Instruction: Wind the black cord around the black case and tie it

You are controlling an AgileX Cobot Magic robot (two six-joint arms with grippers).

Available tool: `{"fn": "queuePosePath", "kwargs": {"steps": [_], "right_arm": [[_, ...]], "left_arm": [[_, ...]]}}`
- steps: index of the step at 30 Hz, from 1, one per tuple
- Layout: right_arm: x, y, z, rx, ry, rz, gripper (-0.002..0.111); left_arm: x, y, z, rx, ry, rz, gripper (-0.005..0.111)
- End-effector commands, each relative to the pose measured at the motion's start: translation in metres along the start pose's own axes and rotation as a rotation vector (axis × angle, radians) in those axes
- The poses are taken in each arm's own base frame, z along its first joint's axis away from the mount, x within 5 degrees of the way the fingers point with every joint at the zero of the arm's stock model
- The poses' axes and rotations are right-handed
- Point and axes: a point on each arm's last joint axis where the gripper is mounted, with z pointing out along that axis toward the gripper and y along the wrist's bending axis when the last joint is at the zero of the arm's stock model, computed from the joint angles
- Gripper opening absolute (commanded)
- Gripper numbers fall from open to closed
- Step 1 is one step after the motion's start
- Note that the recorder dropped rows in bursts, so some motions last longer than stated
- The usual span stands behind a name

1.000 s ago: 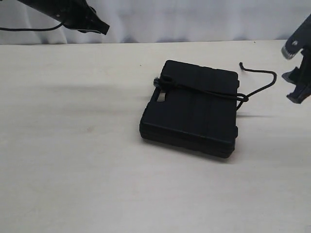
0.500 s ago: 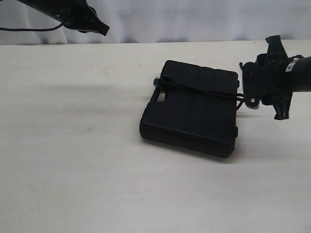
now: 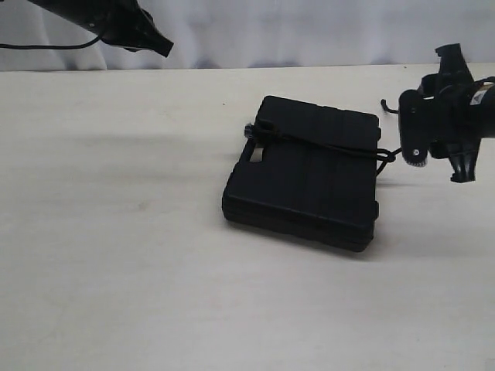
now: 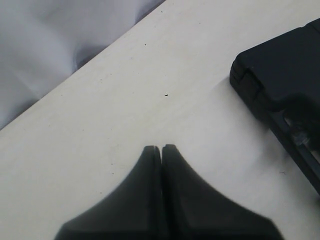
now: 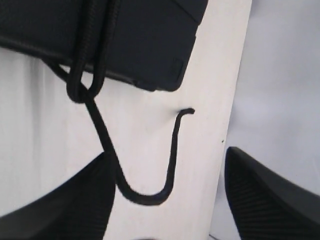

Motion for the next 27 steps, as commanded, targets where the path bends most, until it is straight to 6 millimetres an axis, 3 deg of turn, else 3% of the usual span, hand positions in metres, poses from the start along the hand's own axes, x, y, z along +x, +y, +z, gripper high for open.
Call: {"fn": "queuePosePath", "kwargs": {"steps": [1,7,13,16,17,19,23,27], "right_arm": [[0.019,0.005,-0.001,-0.026,0.043,0.024,0.059],[0.025,0.018,0.019,-0.082,0.054,-0.076,0.059],[0.023,0.017,0.041,0.038,0.041,-0.072,0.058],[0.023,0.025,0.049,-0.002,0.035,-0.072,0.042],[0.023,0.029,0.050,-0.038,0.034,-0.066,0.026],[0.023,0.028,0.047,-0.036,0.041,0.008,0.005],[0.025,0.015,0.028,0.002,0.055,0.206,0.004],[0.020,0.021,0.009,-0.153,0.017,0.283,0.004]], "left_arm": [[0.000,0.000,0.000,0.006,-0.003,-0.009,0.000],[-0.001,-0.001,0.000,0.010,-0.016,-0.022,0.000],[-0.001,0.000,0.000,0.007,-0.019,-0.020,0.000],[-0.001,0.000,0.000,0.006,-0.019,-0.017,0.000],[-0.001,0.000,0.000,0.006,-0.019,-0.017,0.000],[-0.001,0.000,0.000,0.005,-0.020,-0.017,0.000],[-0.001,0.000,0.000,0.005,-0.020,-0.017,0.000],[0.000,0.000,0.001,0.009,-0.016,-0.020,0.000]]}}
